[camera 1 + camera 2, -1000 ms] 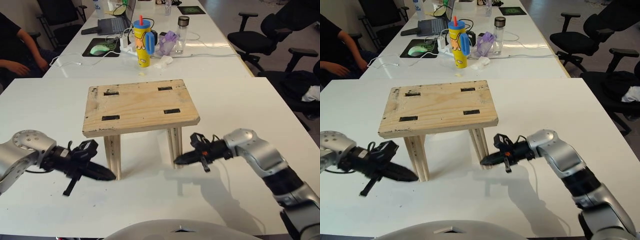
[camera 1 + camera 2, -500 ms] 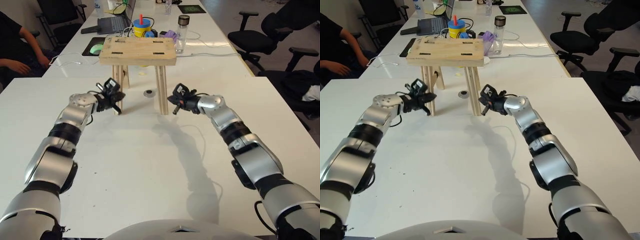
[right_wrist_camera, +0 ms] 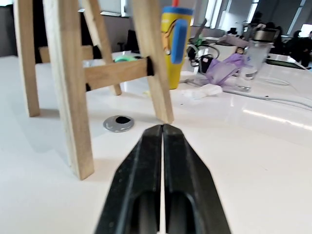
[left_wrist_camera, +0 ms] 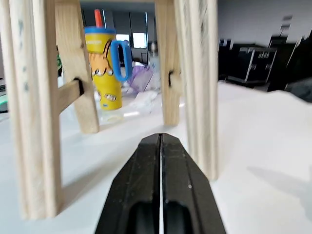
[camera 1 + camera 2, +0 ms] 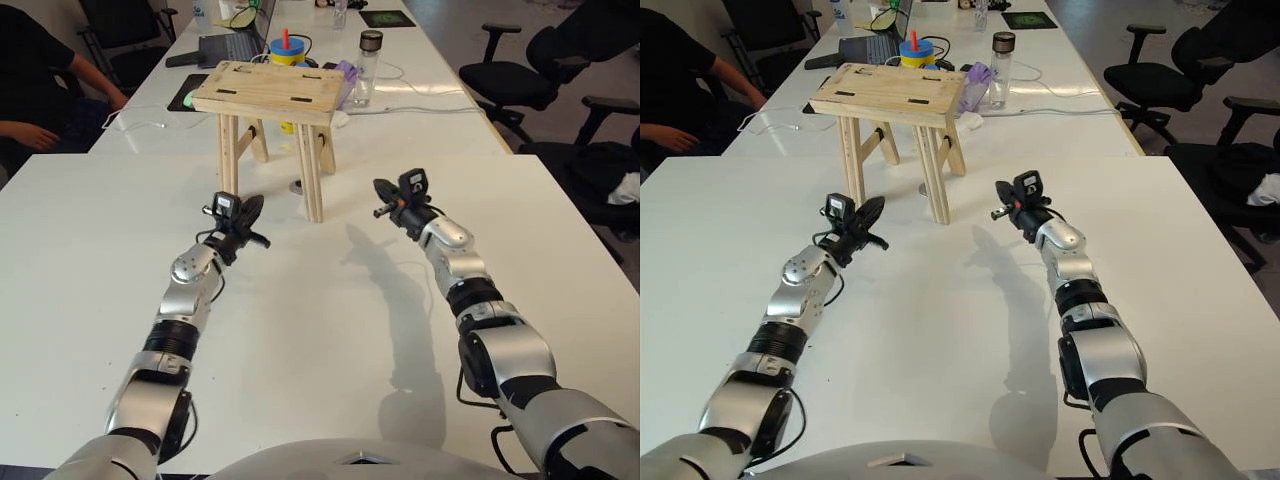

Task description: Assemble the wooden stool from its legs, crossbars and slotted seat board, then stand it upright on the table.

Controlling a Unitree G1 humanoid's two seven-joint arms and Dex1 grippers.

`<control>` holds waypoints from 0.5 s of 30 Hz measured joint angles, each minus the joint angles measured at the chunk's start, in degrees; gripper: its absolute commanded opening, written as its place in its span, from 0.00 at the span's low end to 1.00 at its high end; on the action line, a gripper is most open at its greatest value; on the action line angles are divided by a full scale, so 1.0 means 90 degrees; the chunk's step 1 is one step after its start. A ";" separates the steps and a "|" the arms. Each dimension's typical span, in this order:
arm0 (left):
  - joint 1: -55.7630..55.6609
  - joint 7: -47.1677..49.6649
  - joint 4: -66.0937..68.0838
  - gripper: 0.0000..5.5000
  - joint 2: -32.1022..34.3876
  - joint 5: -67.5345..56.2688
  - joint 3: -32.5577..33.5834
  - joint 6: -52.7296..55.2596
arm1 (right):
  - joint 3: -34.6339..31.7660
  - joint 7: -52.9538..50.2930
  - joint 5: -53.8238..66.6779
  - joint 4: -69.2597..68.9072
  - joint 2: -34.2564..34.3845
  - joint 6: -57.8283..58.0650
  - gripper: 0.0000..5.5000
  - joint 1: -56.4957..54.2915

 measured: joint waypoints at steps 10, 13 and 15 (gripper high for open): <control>-0.0958 0.1011 0.0417 0.00 -0.0727 0.0565 0.0634 -0.0313 | -0.0104 -0.0674 -0.0206 -0.0886 0.0419 0.1348 0.00 0.0001; -0.0959 0.1442 0.0726 0.00 -0.0784 0.0844 0.0778 -0.0460 | 0.0017 -0.0792 -0.0318 -0.0983 0.0705 0.1461 0.00 -0.0009; -0.0953 0.1435 0.1021 0.00 -0.0869 0.1052 0.0706 -0.0561 | -0.0047 -0.0884 -0.0307 -0.0971 0.0837 0.1455 0.00 -0.0068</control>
